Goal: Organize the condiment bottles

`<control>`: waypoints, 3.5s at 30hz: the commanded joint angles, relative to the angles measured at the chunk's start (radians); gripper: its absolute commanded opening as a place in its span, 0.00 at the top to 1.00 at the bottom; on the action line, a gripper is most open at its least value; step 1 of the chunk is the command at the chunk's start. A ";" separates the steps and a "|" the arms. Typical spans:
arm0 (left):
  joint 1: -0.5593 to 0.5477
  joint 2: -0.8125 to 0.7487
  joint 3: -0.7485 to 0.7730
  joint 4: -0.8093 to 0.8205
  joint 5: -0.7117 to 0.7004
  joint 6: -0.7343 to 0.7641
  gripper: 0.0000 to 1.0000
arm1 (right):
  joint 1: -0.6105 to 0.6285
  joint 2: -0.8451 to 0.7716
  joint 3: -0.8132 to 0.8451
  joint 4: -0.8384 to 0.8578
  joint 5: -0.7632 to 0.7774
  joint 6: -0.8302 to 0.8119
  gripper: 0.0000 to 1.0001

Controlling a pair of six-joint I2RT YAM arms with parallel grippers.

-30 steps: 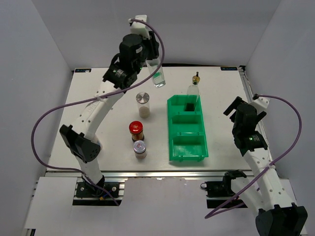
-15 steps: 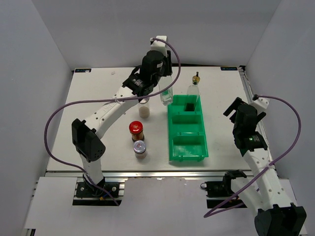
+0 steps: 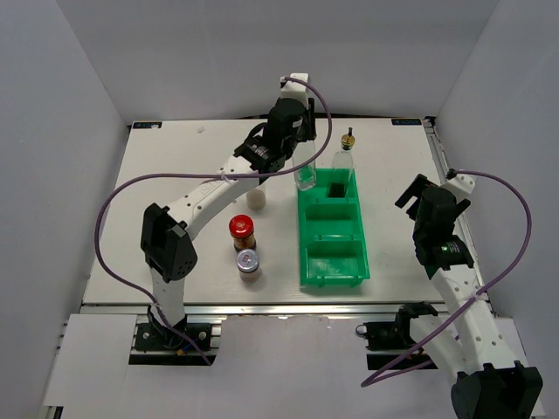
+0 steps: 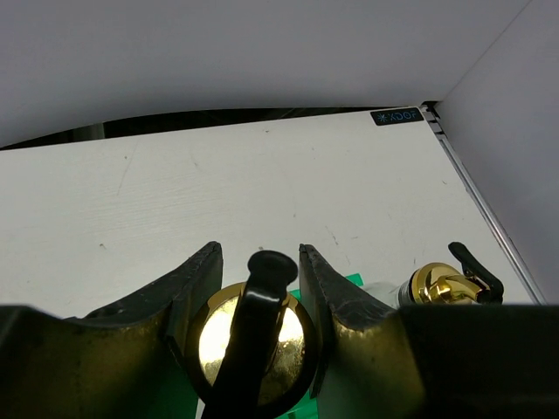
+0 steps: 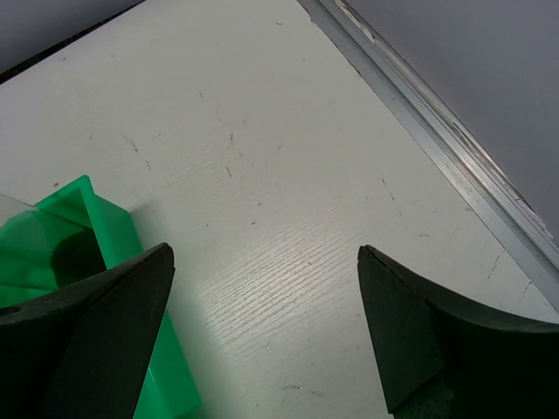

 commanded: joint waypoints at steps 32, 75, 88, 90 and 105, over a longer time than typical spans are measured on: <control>-0.039 0.081 -0.014 0.146 0.041 -0.043 0.89 | -0.021 -0.019 -0.018 0.051 -0.006 -0.015 0.11; -0.088 -0.005 0.127 -0.025 -0.005 0.052 0.12 | -0.024 -0.014 -0.024 0.109 -0.173 -0.093 0.11; -0.016 -0.070 0.186 -0.143 -0.283 0.061 0.02 | 0.024 0.024 0.005 0.152 -0.785 -0.246 0.11; 0.077 -0.127 0.108 -0.155 -0.242 -0.009 0.02 | 0.083 0.044 0.021 0.144 -0.824 -0.306 0.11; 0.535 -0.666 -0.897 -0.008 -0.188 -0.369 0.02 | 0.765 0.548 0.355 0.184 -0.491 -0.420 0.11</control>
